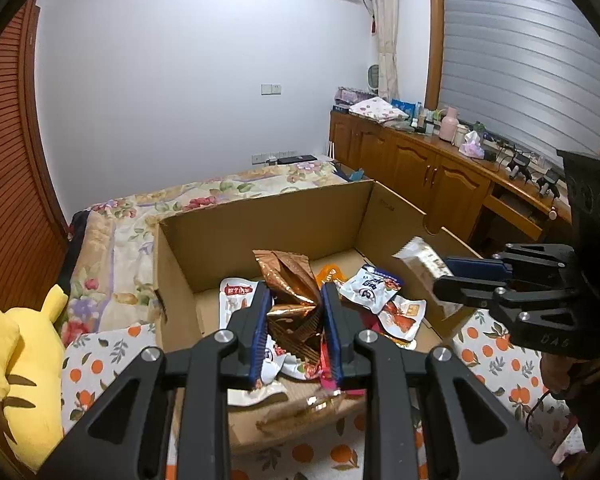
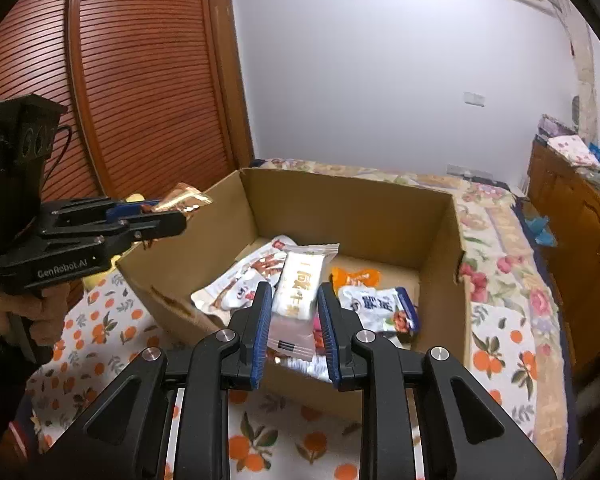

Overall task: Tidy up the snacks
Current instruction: 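Lift both held snacks and carry them over the cardboard box, then open both tools to drop the copper wrapper and white bar into the box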

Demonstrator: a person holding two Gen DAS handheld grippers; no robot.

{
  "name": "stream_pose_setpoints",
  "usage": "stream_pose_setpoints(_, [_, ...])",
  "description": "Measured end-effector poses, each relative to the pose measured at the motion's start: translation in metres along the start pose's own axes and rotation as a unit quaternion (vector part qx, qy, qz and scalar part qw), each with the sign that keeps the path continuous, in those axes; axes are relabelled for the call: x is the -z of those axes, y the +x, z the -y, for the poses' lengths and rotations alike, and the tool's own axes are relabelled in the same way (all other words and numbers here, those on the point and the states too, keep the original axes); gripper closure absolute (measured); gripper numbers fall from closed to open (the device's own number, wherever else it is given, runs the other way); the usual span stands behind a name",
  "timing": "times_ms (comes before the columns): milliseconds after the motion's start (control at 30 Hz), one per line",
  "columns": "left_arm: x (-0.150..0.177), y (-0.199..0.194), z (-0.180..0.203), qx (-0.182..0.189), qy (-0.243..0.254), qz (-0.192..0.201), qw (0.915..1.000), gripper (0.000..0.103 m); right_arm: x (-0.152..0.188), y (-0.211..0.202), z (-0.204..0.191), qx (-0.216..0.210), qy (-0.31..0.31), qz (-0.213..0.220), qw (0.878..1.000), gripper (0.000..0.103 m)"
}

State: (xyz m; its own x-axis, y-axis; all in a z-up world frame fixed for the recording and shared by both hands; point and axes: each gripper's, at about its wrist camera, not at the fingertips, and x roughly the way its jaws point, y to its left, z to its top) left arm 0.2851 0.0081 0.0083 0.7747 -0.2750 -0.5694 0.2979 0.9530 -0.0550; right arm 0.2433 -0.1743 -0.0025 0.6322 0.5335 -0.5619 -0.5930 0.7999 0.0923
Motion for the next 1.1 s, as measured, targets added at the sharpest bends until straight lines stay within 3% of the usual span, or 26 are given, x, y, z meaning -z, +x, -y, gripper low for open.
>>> stream_pose_setpoints(533, [-0.016, 0.039, 0.001, -0.014, 0.003, -0.027, 0.9995, 0.076, -0.010, 0.045, 0.015, -0.011, 0.016, -0.033, 0.999, 0.081])
stream_pose_setpoints(1100, [-0.007, 0.033, 0.001, -0.032, -0.003, -0.023, 0.9992, 0.064, -0.009, 0.053, 0.014, -0.007, 0.025, -0.034, 0.999, 0.080])
